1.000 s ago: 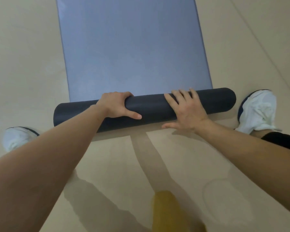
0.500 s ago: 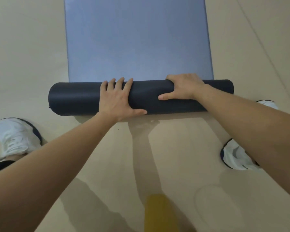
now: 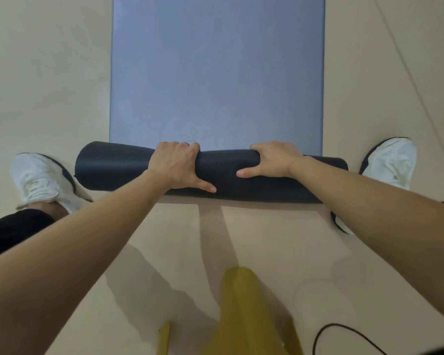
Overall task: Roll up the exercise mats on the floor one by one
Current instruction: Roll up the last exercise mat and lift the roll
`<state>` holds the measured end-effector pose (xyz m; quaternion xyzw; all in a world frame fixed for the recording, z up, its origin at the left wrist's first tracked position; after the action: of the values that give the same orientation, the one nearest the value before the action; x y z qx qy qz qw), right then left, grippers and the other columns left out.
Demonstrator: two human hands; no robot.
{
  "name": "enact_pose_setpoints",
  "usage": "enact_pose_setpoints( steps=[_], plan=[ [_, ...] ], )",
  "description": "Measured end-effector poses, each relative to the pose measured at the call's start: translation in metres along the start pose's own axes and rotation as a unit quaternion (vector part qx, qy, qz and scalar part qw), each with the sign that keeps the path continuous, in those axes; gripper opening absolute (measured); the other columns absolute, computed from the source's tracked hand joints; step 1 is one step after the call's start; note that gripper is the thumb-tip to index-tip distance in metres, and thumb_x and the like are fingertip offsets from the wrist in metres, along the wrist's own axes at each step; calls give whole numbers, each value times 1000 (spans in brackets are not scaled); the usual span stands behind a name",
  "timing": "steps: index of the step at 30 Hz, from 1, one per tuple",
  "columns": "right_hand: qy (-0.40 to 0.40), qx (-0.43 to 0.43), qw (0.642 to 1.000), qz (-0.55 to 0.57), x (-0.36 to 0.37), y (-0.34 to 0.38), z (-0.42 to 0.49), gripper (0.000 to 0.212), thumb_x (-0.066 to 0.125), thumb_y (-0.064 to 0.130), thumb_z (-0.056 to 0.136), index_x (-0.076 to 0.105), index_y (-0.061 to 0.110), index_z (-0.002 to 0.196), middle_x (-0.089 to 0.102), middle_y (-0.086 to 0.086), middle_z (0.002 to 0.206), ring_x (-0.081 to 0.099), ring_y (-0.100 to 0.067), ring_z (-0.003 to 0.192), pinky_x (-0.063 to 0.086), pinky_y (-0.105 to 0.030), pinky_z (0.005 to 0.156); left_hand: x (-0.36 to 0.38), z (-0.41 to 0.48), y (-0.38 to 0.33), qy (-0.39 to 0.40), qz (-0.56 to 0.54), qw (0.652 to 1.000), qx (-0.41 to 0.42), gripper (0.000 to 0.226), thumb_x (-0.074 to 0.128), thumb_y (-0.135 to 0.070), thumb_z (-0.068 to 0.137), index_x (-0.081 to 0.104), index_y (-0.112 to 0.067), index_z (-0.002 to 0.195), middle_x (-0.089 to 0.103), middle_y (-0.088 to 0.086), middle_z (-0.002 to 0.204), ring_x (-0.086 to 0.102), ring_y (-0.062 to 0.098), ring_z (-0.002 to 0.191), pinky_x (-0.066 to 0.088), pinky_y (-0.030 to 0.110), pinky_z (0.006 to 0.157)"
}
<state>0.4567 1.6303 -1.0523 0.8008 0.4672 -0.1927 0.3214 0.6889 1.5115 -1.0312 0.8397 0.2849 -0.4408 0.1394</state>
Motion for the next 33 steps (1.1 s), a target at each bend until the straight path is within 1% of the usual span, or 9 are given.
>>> enact_pose_setpoints(
  steps=[10, 15, 18, 20, 23, 25, 27, 30, 33],
  plan=[
    [112, 24, 992, 50, 92, 4, -60, 77, 52, 97, 69, 58, 33, 111, 68, 6, 107, 62, -14, 92, 54, -39, 84, 57, -68, -45, 111, -15, 993, 23, 97, 50, -107, 48, 53, -22, 94, 56, -6, 71, 53, 13, 64, 45, 32, 65],
    [-105, 30, 991, -75, 101, 13, -77, 82, 38, 85, 87, 51, 22, 137, 56, -4, 129, 54, -26, 117, 43, -44, 101, 49, -41, -35, 135, -47, 989, 34, 101, 48, -110, 43, 56, -22, 90, 62, -4, 74, 57, 15, 68, 48, 34, 67],
    [-215, -32, 967, -131, 115, 19, -95, 79, 31, 77, 92, 52, 15, 136, 58, -11, 129, 55, -32, 115, 43, -48, 102, 46, -19, -29, 183, -84, 979, 32, 100, 52, -109, 41, 59, -25, 95, 65, -7, 82, 61, 16, 78, 50, 37, 77],
    [-216, -54, 962, -155, 135, 19, -107, 91, 39, 80, 89, 48, 10, 146, 55, -18, 140, 53, -38, 127, 40, -56, 110, 47, -10, -26, 207, -106, 972, 31, 99, 54, -108, 40, 61, -28, 97, 67, -9, 87, 62, 16, 84, 49, 38, 80],
    [-121, -27, 968, -217, 161, 17, -113, 118, 43, 92, 79, 22, 10, 161, 30, -23, 165, 25, -45, 153, 20, -67, 122, 49, -1, -25, 218, -115, 968, 37, 98, 55, -108, 41, 61, -30, 100, 67, -10, 92, 63, 16, 88, 46, 38, 79],
    [-96, -23, 967, -235, 167, 14, -108, 124, 47, 91, 78, 11, 9, 162, 22, -24, 168, 18, -47, 155, 12, -68, 124, 49, -1, -26, 203, -108, 972, 47, 98, 55, -107, 45, 59, -30, 105, 66, -10, 96, 63, 17, 92, 44, 38, 79],
    [-115, -40, 965, -232, 163, 10, -103, 120, 59, 84, 78, 20, 6, 161, 32, -27, 163, 28, -48, 151, 19, -68, 122, 49, -6, -25, 154, -94, 982, 56, 101, 52, -105, 51, 58, -30, 118, 64, -9, 108, 62, 19, 101, 44, 37, 81],
    [-141, -71, 963, -218, 153, 2, -94, 112, 68, 76, 77, 35, 6, 157, 44, -27, 156, 43, -47, 144, 32, -65, 119, 54, -24, -23, 9, -67, 995, 79, 96, 41, -99, 71, 56, -27, 133, 61, -3, 122, 59, 22, 108, 46, 38, 81],
    [-143, -101, 963, -207, 138, -4, -87, 111, 66, 79, 77, 39, 6, 156, 50, -24, 152, 48, -44, 139, 38, -61, 117, 55, -45, -24, -119, -36, 984, 129, 79, 39, -83, 85, 59, -21, 131, 62, 3, 124, 58, 26, 104, 45, 41, 86]
  ],
)
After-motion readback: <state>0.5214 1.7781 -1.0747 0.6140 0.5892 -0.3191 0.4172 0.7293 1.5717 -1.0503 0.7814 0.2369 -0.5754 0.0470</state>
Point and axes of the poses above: each hand's wrist, its own z-axis towards the middle knuckle, its own x-axis out of the palm, y = z × x, the point moved 1 cm from there along z, towards the middle knuckle
